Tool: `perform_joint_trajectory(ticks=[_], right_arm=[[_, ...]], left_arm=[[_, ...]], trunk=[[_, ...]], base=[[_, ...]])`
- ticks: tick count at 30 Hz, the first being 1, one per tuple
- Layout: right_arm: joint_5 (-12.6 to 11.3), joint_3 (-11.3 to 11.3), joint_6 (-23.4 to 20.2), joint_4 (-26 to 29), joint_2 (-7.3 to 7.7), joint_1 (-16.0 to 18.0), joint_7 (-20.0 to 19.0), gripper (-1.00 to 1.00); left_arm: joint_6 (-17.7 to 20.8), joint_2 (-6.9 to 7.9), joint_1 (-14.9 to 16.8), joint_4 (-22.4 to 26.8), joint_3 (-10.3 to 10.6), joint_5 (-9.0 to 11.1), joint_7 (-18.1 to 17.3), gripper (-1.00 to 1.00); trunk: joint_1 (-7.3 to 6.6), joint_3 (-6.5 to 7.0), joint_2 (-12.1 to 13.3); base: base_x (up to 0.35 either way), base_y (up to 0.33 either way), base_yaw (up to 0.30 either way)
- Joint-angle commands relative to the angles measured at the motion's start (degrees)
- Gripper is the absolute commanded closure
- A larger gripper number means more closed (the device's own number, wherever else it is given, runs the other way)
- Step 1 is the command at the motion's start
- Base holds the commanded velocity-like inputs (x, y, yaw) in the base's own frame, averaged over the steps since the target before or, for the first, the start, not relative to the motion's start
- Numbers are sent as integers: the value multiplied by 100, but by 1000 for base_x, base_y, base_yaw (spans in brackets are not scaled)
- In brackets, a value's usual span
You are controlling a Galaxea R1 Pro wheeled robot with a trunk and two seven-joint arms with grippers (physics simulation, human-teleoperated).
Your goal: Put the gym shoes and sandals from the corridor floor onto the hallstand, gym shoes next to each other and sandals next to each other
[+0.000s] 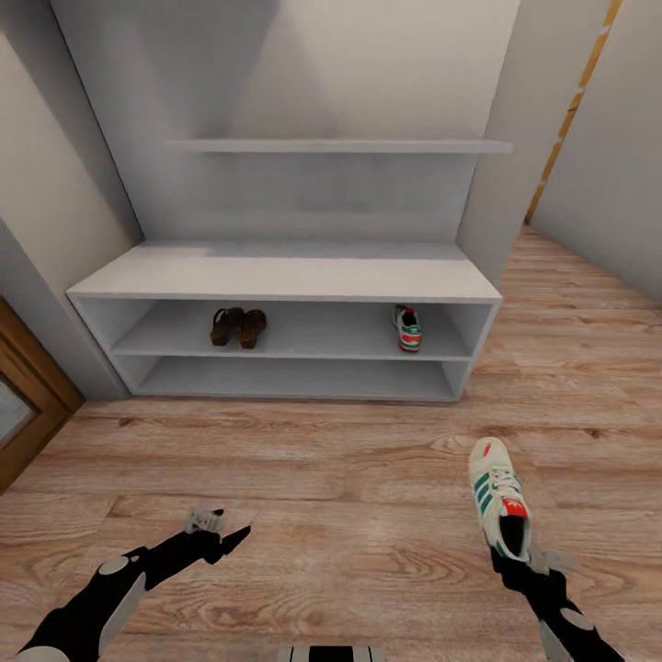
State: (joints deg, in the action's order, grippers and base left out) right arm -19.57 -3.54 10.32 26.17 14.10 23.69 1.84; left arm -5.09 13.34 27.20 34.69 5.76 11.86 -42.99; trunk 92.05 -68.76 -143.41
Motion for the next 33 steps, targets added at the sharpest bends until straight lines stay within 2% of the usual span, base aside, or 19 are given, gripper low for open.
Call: perform_joint_trajectory(ticks=[1,3,4,5,6,7,9,10,11,12,14,18,26,33], right_arm=[[124,-70,-654,321,-284,24,34,100],[325,-109,-1554,769,-673,126,39,100],[380,-115,-1756,890,-773,171,40,100],[508,-124,-2127,1112,-971,280,43,100],[581,-128,-2295,1207,-1065,343,52,100],[744,-132,-2598,1352,-1246,474,103,100],[1111,-136,-3082,1520,-1579,767,386,100],[1325,-137,-3347,1592,-1840,1049,755,100],[1378,-138,-3420,1611,-1924,1156,872,100],[1396,-138,-3447,1618,-1955,1203,914,100],[1436,-138,-3623,1632,-2052,1521,1018,100],[1460,-138,-4093,1743,-2153,1801,1078,100],[1464,-139,-4242,2160,-2181,1857,1098,100],[1470,-139,-4246,2244,-2183,1858,1099,100]], left_arm=[[-70,112,-55,-5,32,23,-467,-100],[-100,182,-120,-6,34,6,-1127,-100],[-112,191,-132,-6,35,0,-1274,-100],[-143,205,-149,-6,37,-13,-1529,-100],[-161,212,-157,-6,37,-17,-1638,-100],[-197,222,-172,-6,38,-22,-1829,-100],[-239,237,-264,-4,37,-20,-2135,-100],[-259,249,-358,0,33,-20,-2319,-100],[-264,260,-384,-1,34,-30,-2367,-100],[-268,266,-394,-2,35,-34,-2384,-100],[-268,295,-418,-5,37,-58,-2422,-100],[-265,314,-432,-6,39,-75,-2444,-100],[-265,310,-434,-6,39,-78,-2442,-100],[-265,311,-434,-6,39,-78,-2442,-100]], trunk=[[-1,-4,-2],[-1,-4,-2],[-1,-4,-2],[-1,-4,-2],[-1,-4,-2],[-1,-4,-2],[-1,-4,-2],[-1,-4,-2],[-1,-4,-2],[-1,-4,-2],[-1,-4,-2],[-1,-4,-2],[-1,-4,-2],[-1,-4,-2]], base=[[0,0,0],[0,0,0],[0,0,0],[0,0,0],[0,0,0],[0,0,0],[0,0,0],[0,0,0],[0,0,0],[0,0,0],[0,0,0],[7,0,0],[76,44,0],[11,7,0]])
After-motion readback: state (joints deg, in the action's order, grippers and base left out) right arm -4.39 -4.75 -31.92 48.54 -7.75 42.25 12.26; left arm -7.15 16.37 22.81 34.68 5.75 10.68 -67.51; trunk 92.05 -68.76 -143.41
